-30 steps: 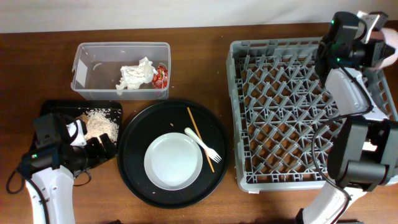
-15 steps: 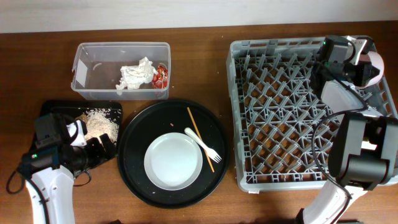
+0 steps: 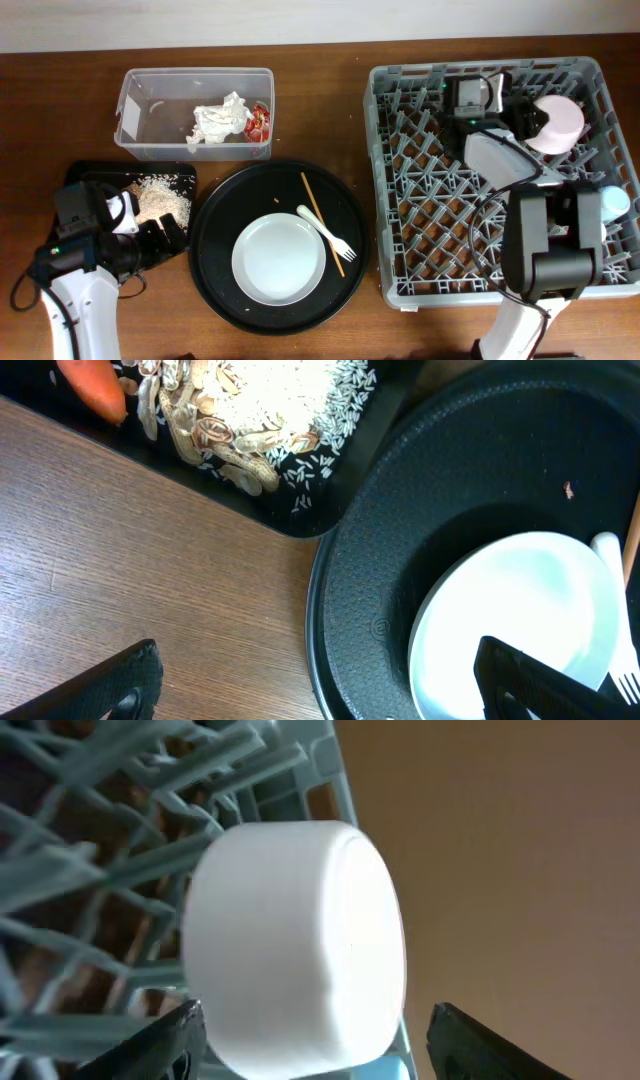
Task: Sort waste into correct bins and load items into the dishwasher rack
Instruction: 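Carry the pink bowl into the rack's back corner with the right gripper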
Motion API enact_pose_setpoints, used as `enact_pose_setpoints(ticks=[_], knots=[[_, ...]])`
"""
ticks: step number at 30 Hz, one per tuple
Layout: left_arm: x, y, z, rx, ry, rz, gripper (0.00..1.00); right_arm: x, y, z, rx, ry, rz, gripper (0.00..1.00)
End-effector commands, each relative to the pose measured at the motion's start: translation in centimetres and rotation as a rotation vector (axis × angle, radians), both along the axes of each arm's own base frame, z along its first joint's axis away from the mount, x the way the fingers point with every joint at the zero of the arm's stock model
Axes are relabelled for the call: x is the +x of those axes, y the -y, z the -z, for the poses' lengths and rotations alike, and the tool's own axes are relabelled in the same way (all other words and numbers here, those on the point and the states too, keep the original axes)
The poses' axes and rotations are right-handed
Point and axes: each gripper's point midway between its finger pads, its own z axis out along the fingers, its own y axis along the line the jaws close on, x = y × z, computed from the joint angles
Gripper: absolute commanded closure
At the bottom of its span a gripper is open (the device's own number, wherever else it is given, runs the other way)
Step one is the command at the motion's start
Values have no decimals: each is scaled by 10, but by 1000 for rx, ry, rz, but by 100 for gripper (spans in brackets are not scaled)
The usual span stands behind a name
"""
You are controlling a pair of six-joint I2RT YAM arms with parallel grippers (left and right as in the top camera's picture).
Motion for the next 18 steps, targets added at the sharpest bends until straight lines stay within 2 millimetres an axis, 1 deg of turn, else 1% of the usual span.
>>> enact_pose_setpoints(ticks=[1, 3, 4, 5, 6, 7, 8, 9, 10, 13, 14, 15, 16, 17, 18], knots=[[-1, 1, -1, -10, 8, -12, 1, -2, 2, -15, 38, 81, 8, 23], [-1, 1, -1, -10, 8, -12, 1, -5, 8, -12, 53, 64, 14, 23], [-1, 1, -2, -10, 8, -12, 1, -4, 5, -3, 107, 72, 6, 24], [-1, 1, -1, -10, 8, -12, 1, -2, -2, 10, 183, 61, -23, 25], [-1, 1, -1, -10, 8, -12, 1, 1, -14, 26, 275, 21, -76, 29], [-1, 1, -1, -10, 8, -12, 1, 2, -20, 34, 328, 7, -101, 39], [-1, 1, -1, -10, 8, -12, 1, 2, -20, 33, 332, 21, -96, 49], [-1, 1, -1, -10, 8, -12, 1, 3, -17, 32, 331, 32, -91, 58], [-1, 1, -1, -10, 8, -12, 1, 1, -11, 33, 331, 31, -76, 64], [-1, 1, -1, -10, 8, -12, 1, -11, 21, 34, 330, 27, -3, 65], [-1, 1, -1, -10, 8, -12, 1, -15, 24, 32, 335, 52, 24, 64], [-1, 1, -1, -10, 8, -12, 1, -13, 21, 24, 336, 71, 17, 64], [-1, 1, -1, -10, 8, -12, 1, -11, 15, 9, 335, 104, -4, 64], [-1, 1, -1, -10, 8, -12, 1, -10, 3, -14, 350, 148, -43, 57], [-1, 1, -1, -10, 8, -12, 1, -12, -12, -28, 404, 159, -95, 54]])
